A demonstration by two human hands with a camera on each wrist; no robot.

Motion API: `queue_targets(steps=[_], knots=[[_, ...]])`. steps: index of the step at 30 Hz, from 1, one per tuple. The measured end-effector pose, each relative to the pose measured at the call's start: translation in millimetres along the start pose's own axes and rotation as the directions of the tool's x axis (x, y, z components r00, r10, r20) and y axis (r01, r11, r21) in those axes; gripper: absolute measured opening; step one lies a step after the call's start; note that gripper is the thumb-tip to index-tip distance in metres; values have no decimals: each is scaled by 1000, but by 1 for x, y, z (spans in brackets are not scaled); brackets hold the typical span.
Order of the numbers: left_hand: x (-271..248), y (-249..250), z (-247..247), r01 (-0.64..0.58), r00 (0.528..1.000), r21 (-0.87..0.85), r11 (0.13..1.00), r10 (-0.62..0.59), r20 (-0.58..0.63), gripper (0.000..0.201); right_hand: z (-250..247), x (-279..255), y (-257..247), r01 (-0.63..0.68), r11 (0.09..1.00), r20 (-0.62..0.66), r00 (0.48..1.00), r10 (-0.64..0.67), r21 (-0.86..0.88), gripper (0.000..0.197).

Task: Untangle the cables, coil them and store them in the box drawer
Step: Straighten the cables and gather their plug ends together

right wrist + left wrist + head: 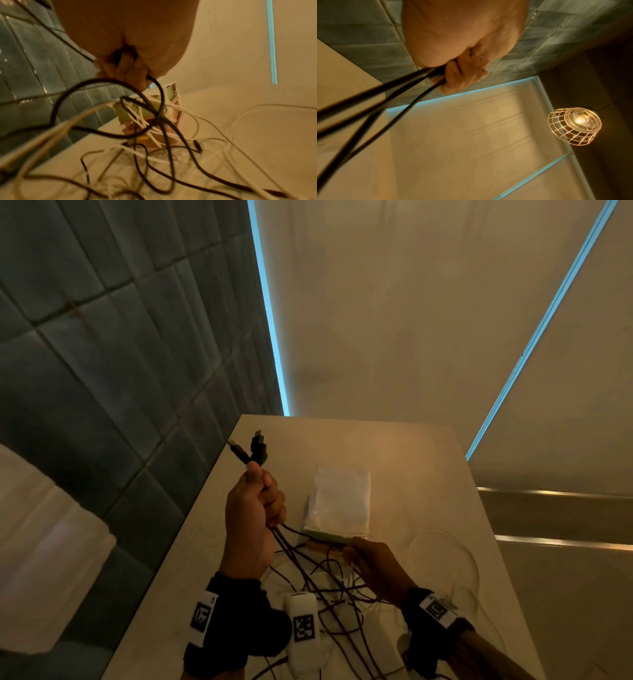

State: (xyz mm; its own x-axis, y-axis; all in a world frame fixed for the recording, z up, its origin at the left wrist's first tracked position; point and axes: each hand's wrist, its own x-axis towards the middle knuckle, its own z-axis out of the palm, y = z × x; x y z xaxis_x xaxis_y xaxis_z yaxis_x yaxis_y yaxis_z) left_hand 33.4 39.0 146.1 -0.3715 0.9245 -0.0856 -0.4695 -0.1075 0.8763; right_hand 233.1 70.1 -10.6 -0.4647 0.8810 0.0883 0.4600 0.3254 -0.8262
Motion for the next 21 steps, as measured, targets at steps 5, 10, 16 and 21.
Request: queue_targets(steps=[5, 10, 16, 21], knots=[[-6, -11, 5, 62, 998, 131, 989, -58, -40, 39, -28, 25, -53, -46, 949, -180, 978, 107, 313, 21], [-9, -19, 14, 170, 985, 237, 957, -165, -41, 38, -40, 27, -117, 155, 876, -171, 982, -85, 457, 18], [-10, -12, 11, 251, 954, 60, 966, -257, 156, 40, -45, 19, -119, 112, 802, -52, 994, -101, 586, 14], [-9, -10, 16, 322, 921, -249, 914, -241, 306, 40, -34, 15, -97, 25, 812, 59, 996, -73, 584, 18]])
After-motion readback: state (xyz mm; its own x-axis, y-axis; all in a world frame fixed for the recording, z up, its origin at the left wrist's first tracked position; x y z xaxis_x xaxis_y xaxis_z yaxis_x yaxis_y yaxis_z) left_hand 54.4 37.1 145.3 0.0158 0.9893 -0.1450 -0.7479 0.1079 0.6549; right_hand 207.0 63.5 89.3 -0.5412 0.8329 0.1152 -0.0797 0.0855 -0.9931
